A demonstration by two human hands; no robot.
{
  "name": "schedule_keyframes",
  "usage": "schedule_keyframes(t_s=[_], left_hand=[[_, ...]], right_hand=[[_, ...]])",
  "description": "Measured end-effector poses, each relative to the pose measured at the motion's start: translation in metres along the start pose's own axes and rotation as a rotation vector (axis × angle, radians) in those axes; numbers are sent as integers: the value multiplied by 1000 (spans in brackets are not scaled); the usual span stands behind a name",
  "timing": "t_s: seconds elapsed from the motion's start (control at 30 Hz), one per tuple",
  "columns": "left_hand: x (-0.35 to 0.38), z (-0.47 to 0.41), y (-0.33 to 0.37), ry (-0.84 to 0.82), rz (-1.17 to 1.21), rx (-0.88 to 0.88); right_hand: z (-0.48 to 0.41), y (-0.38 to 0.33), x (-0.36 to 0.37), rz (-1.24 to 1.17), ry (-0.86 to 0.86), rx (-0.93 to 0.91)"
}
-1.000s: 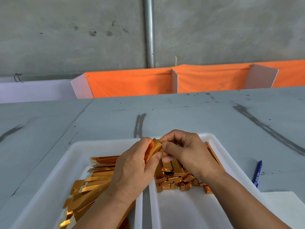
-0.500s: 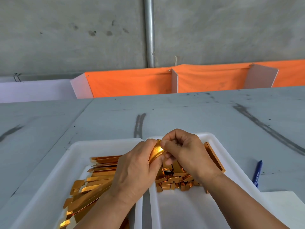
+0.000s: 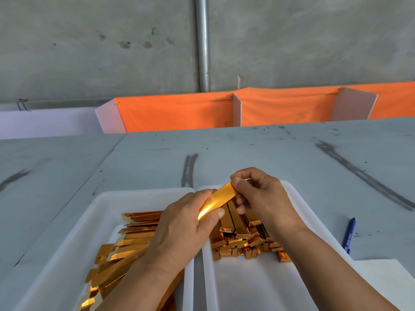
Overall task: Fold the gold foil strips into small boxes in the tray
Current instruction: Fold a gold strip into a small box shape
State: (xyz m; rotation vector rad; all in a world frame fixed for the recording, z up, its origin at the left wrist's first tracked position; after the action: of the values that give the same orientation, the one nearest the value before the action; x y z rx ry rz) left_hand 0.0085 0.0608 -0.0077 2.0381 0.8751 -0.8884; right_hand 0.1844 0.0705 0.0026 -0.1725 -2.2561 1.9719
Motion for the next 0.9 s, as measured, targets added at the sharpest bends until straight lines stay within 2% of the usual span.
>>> schedule_keyframes(t_s=[0.1,0.17,0.3,0.37,0.47,0.53,0.6,0.67,0.77,0.9], left_hand=[[1,-1,-1,10,-19,29],[1,-1,-2,31,0,16],[2,-2,-3,39,44,-24],[0,-2,-2,-1,98,-16],[-10,-5,-14,-3,172,-133],[-13,-7,-30,-26,58,-263],[-14,-7,-47,-176,-113,-406],[-14,-2,-57,-374,-208,-476],[-17,5,-61,-608,-254,-493],[-16,10,-60,-748,-328,-480]], right_hand=[[0,0,1,-2,3,12],[0,-2,1,-93,11,16],[1,2,6,-132,-131,145],[1,1,7,-159,-148,124],[-6,-7,-10,-167,90,60],[-10,-10,-26,-13,250,26],[-14,-9,-36,173,302,5],[-16,-6,-37,345,289,-2],[-18,-1,-35,580,248,-19],[-18,3,-31,676,183,18]])
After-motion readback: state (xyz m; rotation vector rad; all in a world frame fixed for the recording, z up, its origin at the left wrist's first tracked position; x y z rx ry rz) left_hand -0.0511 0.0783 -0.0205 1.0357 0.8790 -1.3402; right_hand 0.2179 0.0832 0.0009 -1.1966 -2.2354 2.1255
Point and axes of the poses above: each hand's wrist, its own z-axis away from the middle knuckle, its own x-axis out of the palm, y = z × x, the point moved 2 cm from there along -z, towards the middle knuckle, and after that the axes turned 9 degrees about -z, right-handed, at the moved point
